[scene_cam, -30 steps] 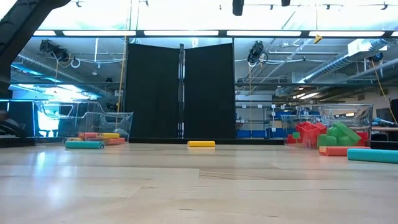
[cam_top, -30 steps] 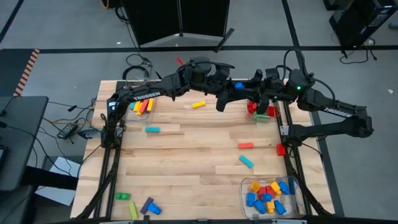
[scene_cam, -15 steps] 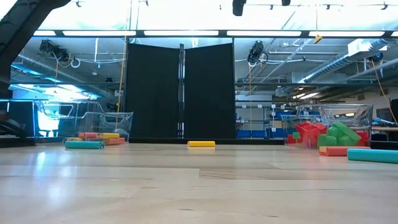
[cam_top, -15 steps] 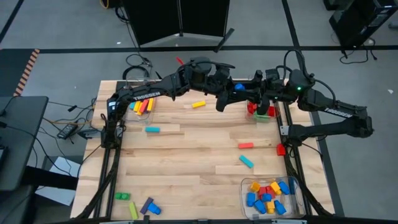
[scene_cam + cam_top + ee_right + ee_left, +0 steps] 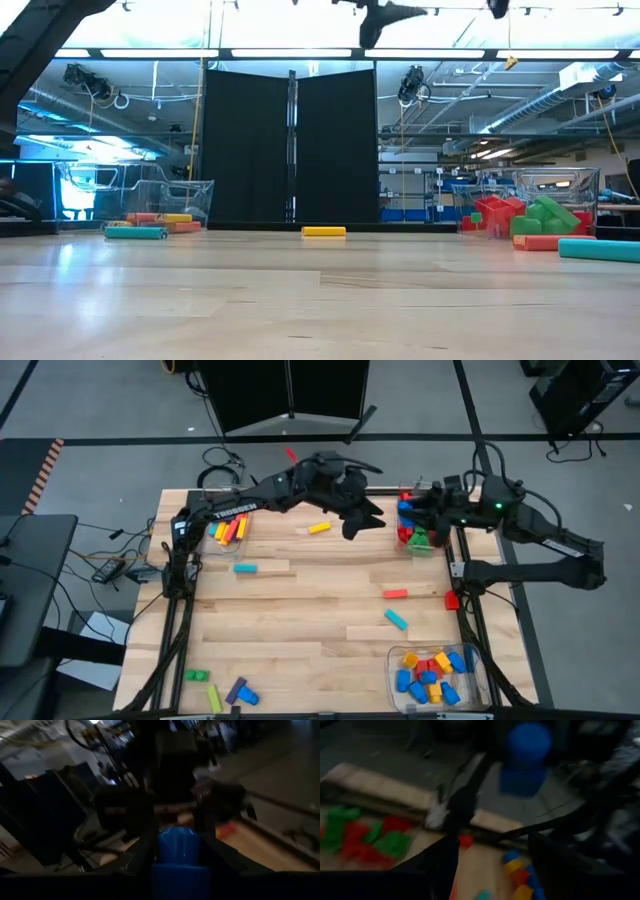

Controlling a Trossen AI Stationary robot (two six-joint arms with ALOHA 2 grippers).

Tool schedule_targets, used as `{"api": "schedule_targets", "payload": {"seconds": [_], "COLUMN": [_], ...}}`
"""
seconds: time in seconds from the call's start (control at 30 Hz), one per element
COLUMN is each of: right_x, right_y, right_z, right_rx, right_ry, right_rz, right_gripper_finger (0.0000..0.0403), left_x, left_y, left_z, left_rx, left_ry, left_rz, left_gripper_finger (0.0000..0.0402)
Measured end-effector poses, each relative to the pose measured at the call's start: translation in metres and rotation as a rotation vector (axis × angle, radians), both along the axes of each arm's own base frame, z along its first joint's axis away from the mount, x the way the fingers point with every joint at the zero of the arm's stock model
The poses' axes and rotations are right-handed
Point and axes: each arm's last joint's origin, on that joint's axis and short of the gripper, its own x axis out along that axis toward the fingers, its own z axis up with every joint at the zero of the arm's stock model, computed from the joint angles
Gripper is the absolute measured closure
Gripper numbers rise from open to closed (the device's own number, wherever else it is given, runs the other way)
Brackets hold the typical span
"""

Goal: Sort blocks by size
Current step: Put the blue 1 stud game piece into the bottom transparent bin

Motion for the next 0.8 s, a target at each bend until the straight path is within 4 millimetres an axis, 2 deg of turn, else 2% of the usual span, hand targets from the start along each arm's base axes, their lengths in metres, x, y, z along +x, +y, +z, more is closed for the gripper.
{"api": "schedule_targets", "payload": {"seconds": [0.2,0.4,0.6,0.8], "right_x": [-0.031,-0.05,-0.047,-0.024], "right_y": [0.013,0.035,0.052,0.074], "right_z": [-0.016,-0.032,-0.043,-0.056], "right_rx": [0.129,0.278,0.394,0.466], "right_ry": [0.168,0.339,0.483,0.647], "right_rz": [-0.011,0.13,0.194,0.225], "right_gripper_finger": [0.0263,0.0263,0.0263,0.0263], "left_x": [-0.003,-0.013,-0.025,-0.027], "left_y": [-0.009,-0.036,-0.069,-0.095], "left_z": [-0.017,-0.027,-0.013,-0.015], "left_rx": [0.018,0.065,0.224,0.301], "left_ry": [0.198,0.387,0.405,0.438], "left_rz": [0.112,0.137,0.265,0.248], "left_gripper_finger": [0.0159,0.0159,0.0159,0.0159]}}
